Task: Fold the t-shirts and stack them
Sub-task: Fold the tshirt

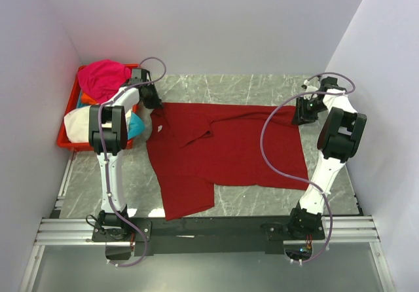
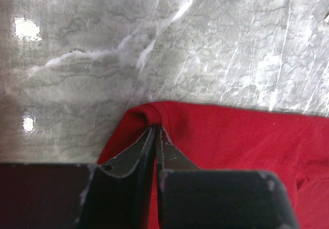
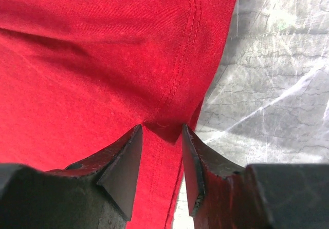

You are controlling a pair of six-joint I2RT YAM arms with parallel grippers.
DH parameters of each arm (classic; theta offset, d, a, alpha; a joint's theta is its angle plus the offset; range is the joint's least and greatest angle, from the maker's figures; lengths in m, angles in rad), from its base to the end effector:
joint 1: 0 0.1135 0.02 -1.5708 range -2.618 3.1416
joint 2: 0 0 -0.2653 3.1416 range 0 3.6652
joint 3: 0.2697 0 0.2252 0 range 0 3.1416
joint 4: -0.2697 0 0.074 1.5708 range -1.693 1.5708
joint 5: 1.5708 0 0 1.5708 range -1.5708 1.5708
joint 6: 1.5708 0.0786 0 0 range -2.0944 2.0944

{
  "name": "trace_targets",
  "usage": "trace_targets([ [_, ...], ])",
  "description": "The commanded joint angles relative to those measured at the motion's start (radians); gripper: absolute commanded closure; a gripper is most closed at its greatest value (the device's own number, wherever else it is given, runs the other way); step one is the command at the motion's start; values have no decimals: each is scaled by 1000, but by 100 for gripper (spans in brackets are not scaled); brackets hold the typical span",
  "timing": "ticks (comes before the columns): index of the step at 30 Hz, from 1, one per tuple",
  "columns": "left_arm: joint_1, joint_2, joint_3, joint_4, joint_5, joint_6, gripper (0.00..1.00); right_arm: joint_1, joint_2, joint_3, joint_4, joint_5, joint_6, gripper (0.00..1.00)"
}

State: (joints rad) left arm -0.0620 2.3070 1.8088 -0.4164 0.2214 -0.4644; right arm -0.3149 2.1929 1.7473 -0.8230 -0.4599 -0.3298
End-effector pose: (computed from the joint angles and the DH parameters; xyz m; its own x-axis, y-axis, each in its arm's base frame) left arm 0.5074 -0.0488 0.1397 -0.7940 -0.3885 -0.4676 -0.1806 0.8852 -0.4288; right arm 0.4285 -0.1029 0.1518 -0.9080 -0.0094 -0.4188 -0.1502 0.9406 0.3045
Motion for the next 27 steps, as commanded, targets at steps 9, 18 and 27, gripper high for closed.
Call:
trace_targets([
  [9, 7, -4, 30, -10, 9, 18, 88, -6, 47, 58, -25, -11, 14, 73],
  [18, 7, -3, 44, -22, 3, 26, 88, -13, -54, 50, 8, 41, 9, 100],
  [27, 11, 6, 52, -24, 7, 24, 89, -30, -108, 38, -1, 104, -40, 100],
])
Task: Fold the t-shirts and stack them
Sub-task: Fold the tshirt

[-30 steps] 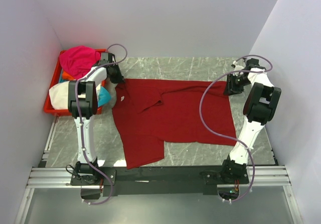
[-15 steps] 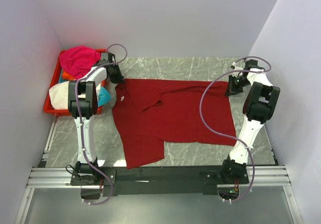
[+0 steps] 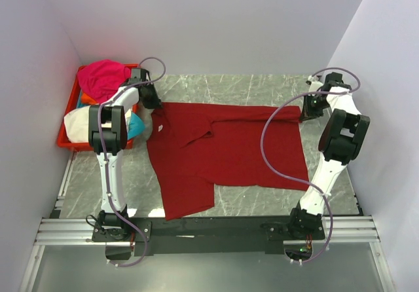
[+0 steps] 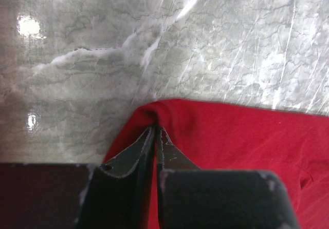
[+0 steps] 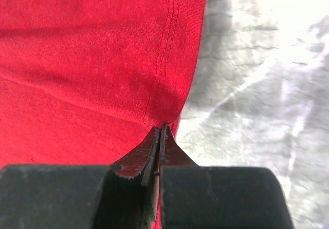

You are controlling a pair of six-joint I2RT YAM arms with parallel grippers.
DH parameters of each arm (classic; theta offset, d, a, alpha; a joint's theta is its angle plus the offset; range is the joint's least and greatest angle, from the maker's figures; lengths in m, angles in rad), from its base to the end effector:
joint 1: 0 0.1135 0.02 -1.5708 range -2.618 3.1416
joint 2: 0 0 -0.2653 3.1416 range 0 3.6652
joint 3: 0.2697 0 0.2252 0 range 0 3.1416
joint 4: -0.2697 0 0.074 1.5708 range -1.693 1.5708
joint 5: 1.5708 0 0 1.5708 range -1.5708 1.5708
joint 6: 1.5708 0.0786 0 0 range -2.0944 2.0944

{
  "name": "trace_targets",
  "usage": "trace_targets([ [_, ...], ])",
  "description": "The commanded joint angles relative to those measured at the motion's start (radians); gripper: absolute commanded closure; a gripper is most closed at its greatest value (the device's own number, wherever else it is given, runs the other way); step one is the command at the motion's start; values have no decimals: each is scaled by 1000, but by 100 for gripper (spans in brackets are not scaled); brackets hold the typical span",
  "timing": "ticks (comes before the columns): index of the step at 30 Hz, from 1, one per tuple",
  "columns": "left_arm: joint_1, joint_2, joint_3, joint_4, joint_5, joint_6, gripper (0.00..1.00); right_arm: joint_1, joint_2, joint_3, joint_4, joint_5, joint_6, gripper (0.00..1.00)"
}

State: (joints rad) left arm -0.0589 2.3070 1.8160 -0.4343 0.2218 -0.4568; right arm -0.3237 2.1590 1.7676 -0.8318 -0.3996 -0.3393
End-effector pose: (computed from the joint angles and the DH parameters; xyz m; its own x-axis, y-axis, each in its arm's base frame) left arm 0.5066 -0.0472 0.1403 -0.7993 -0.3839 -0.4624 -0.1816 0.8877 -0.4231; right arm 0.4275 -0.1112 0.1692 -0.8963 -0.0227 -0.4430 -0.1388 0.9629 0.2315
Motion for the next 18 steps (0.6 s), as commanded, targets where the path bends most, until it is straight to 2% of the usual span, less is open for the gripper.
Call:
trace_targets([
  [1, 8, 6, 46, -6, 5, 15, 89, -23, -74, 12, 11, 53, -36, 100],
  [10, 10, 6, 55, -14, 7, 20, 89, -25, -50, -20, 14, 82, -87, 100],
  [13, 11, 6, 57, -12, 8, 18, 89, -25, -37, -45, 0, 79, -115, 91],
  [15, 10, 5, 63, -15, 8, 21, 89, -25, -45, -66, 10, 105, -125, 75],
  [17, 11, 2, 71, -20, 10, 23, 88, -28, -69, -95, 29, 126, -138, 64],
  [18, 11, -1, 83, -23, 8, 26, 88, -29, -77, -103, 45, 142, -139, 62],
])
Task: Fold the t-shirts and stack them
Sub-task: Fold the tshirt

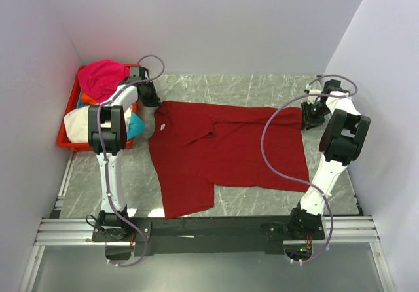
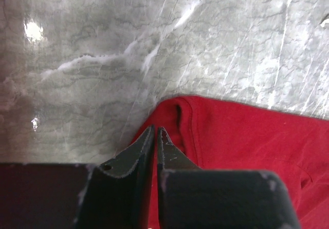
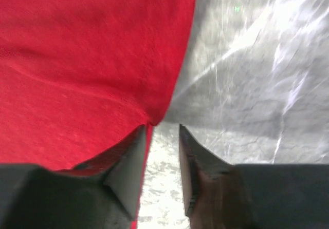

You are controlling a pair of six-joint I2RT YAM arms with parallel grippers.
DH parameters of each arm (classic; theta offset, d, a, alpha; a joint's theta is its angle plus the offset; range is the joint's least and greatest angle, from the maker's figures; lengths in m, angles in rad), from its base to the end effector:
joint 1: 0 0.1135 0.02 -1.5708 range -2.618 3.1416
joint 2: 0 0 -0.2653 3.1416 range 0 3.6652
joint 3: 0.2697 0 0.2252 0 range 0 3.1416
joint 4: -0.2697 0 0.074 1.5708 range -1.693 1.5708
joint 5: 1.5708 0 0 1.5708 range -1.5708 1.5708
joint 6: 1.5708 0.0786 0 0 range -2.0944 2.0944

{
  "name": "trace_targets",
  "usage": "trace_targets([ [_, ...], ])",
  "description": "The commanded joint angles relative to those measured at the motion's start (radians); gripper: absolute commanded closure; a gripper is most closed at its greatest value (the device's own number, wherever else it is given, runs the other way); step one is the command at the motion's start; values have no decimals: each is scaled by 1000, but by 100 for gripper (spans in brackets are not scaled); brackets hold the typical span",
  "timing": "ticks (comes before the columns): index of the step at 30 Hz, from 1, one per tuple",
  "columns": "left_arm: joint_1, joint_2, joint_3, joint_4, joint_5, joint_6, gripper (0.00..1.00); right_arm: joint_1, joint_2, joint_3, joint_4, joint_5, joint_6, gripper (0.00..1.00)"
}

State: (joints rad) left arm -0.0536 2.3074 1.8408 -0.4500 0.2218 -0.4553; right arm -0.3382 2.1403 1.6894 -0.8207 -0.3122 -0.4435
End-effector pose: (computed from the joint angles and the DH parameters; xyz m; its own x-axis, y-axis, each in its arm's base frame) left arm 0.5091 -0.0446 0.1464 -0.7934 -0.3870 -0.4698 -0.1814 0.8871 -0.4244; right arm 0.4122 -0.1194 0.1542 -0.9131 -0.1117 -0.3922 -0.1787 0.9741 0.1386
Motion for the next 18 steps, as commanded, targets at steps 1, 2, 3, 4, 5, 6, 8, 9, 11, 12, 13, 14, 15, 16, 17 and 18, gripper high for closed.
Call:
trace_targets([
  [1, 6, -5, 63, -7, 5, 23, 87, -21, -65, -22, 37, 56, -34, 59],
  [2, 6, -17, 72, -6, 7, 23, 86, -22, -69, -14, 35, 55, -34, 56],
  [3, 6, -22, 77, -3, 5, 21, 86, -25, -68, -4, 29, 41, -32, 55],
  [4, 6, -28, 78, -3, 7, 20, 84, -25, -65, 28, 25, 30, -29, 55],
  [5, 6, -42, 81, 2, 8, 18, 82, -25, -47, 47, 17, 15, -23, 54],
  [6, 6, -49, 78, 8, 10, 15, 80, -25, -33, 68, 3, -2, -6, 54],
  [8, 5, -75, 63, 30, 14, 15, 76, -24, 19, 147, -14, -62, 20, 53],
  [9, 6, -85, 55, 39, 17, 14, 75, -24, 38, 173, -23, -76, 47, 53],
  [11, 6, -108, 31, 60, 31, 18, 72, -24, 104, 258, -37, -132, 77, 53],
  [12, 6, -115, 22, 68, 39, 27, 71, -22, 125, 288, -53, -148, 104, 53],
  [13, 6, -130, 12, 82, 47, 30, 69, -19, 168, 338, -60, -169, 118, 53],
  [14, 6, -134, -4, 88, 53, 33, 68, -18, 190, 363, -76, -179, 132, 53],
  [15, 6, -138, -9, 92, 65, 44, 68, -12, 208, 407, -84, -183, 156, 53],
  [16, 6, -138, -12, 96, 70, 49, 66, -7, 225, 426, -89, -179, 173, 53],
  [17, 6, -138, -18, 97, 82, 52, 66, -2, 256, 443, -103, -173, 183, 53],
  [18, 6, -135, -18, 97, 89, 55, 65, 4, 269, 457, -109, -169, 192, 53],
])
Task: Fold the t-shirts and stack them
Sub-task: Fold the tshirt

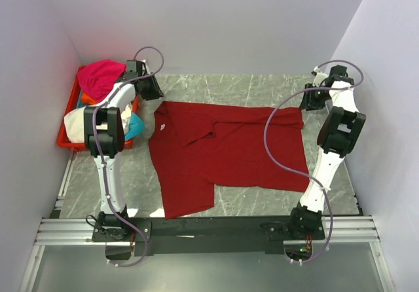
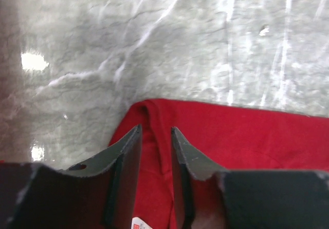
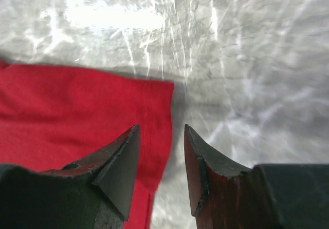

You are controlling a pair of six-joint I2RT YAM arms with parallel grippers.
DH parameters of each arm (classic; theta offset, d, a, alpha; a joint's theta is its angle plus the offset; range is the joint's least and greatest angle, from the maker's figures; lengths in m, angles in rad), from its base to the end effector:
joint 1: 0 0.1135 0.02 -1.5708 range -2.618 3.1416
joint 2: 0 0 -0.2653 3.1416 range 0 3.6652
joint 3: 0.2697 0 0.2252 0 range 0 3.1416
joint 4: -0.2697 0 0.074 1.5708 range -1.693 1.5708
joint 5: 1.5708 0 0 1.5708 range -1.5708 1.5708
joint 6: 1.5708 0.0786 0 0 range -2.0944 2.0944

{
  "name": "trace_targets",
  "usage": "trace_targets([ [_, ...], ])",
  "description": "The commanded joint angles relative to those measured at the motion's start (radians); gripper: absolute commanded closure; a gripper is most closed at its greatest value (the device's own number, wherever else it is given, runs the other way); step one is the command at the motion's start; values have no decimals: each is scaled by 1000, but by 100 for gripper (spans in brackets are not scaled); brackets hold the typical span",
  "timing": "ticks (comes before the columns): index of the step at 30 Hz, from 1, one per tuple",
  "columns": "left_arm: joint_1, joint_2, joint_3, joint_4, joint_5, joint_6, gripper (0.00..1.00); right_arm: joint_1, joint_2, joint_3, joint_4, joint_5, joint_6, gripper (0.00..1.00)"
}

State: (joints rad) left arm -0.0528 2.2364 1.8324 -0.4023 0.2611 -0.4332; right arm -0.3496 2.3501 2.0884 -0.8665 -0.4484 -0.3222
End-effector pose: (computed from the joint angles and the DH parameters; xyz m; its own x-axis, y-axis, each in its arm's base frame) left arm 0.5090 -0.0472 0.1838 -0.7505 -0.3664 -0.5500 -0.0943 0.8831 -0.4597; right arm 0.4755 -0.1371 0.1732 -0.8478 0.0054 -0.5303 -0.1415 0.9614 0.2360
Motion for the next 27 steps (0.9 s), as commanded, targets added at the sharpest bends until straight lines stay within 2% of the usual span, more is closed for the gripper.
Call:
trace_targets([
  [1, 5, -55, -10, 48, 55, 34, 63, 23, 81, 80, -68, -32, 75, 53],
  [7, -7, -3, 2, 19, 93, 47, 62, 57, 112, 101, -81, 5, 80, 53],
  [12, -33, 54, 57, -30, 95, 54, 63, 66, 126, 133, -106, 22, 77, 58],
  [15, -56, 86, 91, -61, 79, 60, 63, 70, 132, 148, -123, 19, 68, 63],
  [18, -74, 127, 134, -107, 46, 59, 65, 74, 141, 166, -132, 16, 64, 75],
  [19, -78, 152, 148, -125, 23, 57, 66, 74, 146, 170, -131, 14, 66, 83],
  [22, -76, 193, 206, -191, -14, 48, 72, 74, 147, 180, -112, 34, 78, 99],
  [27, -44, 201, 205, -211, -63, 10, 89, 74, 144, 231, -57, 108, 110, 100],
])
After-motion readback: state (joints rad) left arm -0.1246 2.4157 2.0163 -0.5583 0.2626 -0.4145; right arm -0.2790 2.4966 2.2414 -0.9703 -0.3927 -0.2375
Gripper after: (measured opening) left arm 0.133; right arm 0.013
